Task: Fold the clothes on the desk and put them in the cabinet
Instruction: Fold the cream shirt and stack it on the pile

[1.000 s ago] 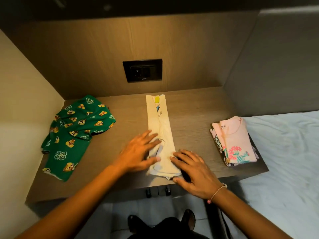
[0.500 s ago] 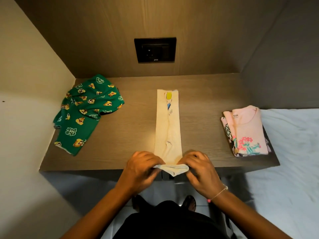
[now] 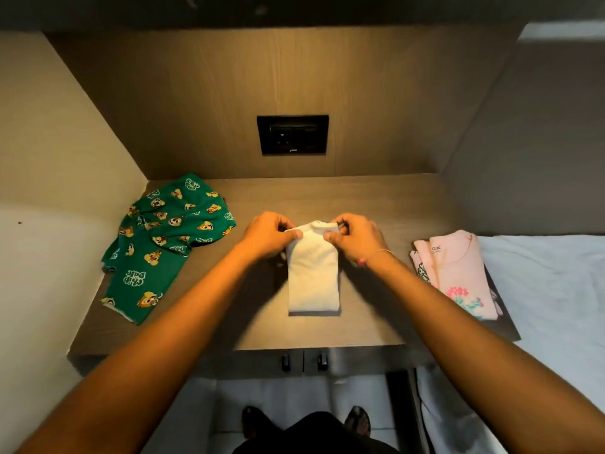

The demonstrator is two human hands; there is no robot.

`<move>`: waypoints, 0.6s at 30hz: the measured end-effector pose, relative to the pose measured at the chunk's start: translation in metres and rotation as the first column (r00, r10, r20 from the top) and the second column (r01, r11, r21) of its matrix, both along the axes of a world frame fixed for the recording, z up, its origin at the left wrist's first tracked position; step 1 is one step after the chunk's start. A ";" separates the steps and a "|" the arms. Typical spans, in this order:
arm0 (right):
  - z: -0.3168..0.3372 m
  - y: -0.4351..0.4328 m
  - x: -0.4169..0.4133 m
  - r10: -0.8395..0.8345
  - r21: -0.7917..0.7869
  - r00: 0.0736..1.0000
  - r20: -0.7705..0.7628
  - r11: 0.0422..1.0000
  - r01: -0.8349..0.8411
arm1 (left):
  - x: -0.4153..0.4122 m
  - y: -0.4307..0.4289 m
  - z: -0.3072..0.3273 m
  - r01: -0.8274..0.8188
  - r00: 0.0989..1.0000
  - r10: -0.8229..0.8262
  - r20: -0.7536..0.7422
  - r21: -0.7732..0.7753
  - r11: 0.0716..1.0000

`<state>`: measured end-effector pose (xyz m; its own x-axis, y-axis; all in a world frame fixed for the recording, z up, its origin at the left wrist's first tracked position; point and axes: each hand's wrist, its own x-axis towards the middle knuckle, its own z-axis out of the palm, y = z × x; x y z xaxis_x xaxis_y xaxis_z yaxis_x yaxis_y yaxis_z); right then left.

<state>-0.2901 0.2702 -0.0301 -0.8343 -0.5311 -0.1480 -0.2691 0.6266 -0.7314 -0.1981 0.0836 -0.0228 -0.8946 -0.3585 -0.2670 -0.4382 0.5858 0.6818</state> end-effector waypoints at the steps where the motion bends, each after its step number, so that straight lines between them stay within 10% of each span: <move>1: -0.004 -0.008 -0.007 -0.014 0.036 1.000 -0.007 0.999 0.014 | -0.013 -0.005 -0.007 0.010 0.999 -0.009 0.045 -0.027 1.000; 9: -0.034 0.013 0.035 -0.172 0.183 0.985 -0.014 0.968 0.171 | -0.016 -0.011 -0.060 0.095 0.992 -0.061 0.112 -0.330 0.939; 18: -0.038 -0.002 0.070 -0.271 0.169 0.960 -0.062 0.946 0.278 | -0.013 0.001 -0.052 0.101 0.994 -0.110 -0.028 -0.225 0.969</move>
<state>-0.2200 0.2681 -0.0682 -0.9509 -0.2492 -0.1834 -0.0937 0.7968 -0.5970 -0.2111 0.0846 -0.0751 -0.9388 -0.3080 -0.1544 -0.3410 0.7666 0.5441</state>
